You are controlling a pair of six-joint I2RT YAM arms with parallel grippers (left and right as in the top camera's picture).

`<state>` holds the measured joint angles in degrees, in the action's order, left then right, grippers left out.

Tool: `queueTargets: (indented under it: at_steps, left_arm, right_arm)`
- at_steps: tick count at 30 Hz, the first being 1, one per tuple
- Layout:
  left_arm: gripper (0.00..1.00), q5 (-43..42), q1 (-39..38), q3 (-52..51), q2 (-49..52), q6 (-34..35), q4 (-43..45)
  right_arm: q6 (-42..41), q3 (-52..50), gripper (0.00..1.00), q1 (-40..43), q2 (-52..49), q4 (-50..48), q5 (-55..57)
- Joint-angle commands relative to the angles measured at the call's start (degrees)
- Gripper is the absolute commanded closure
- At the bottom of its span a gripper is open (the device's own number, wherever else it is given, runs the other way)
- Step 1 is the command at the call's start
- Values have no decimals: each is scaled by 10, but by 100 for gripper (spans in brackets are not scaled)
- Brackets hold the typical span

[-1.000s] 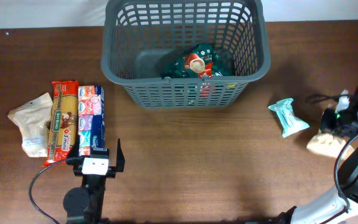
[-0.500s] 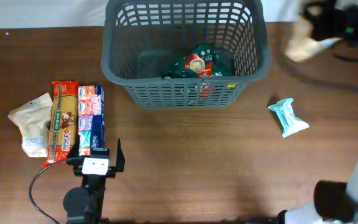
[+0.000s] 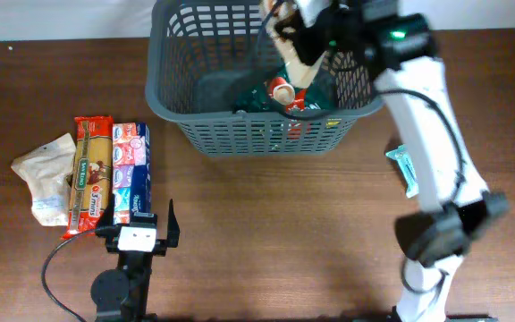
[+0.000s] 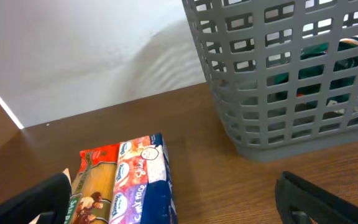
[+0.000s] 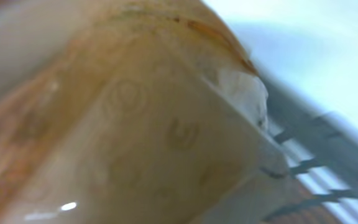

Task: Pack container
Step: 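Carry the beige pouch into the basket and release it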

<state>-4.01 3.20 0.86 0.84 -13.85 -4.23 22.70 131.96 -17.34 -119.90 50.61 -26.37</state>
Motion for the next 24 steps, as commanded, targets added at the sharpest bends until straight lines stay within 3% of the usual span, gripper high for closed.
queueTargets:
  at_steps: [1,10,12,14,15,24]
  left_arm:
    - [1,4,3,-3,-5,5,-1]
    - [1,4,3,-3,-5,5,-1]
    - [1,4,3,-3,-5,5,-1]
    - [1,4,3,-3,-5,5,-1]
    - [1,4,3,-3,-5,5,-1]
    - [1,4,3,-3,-5,5,-1]
  right_arm:
    - [-22,3,96,-7,-37,-8,3]
    - [-56,3,93,-7,-95,14,26]
    - [-82,3,58,-7,-95,23,57]
    - [-99,5,38,-6,-89,42,86]
    - [-106,9,21,-6,-84,55,102]
    - [-139,181,21,12,31,189,304]
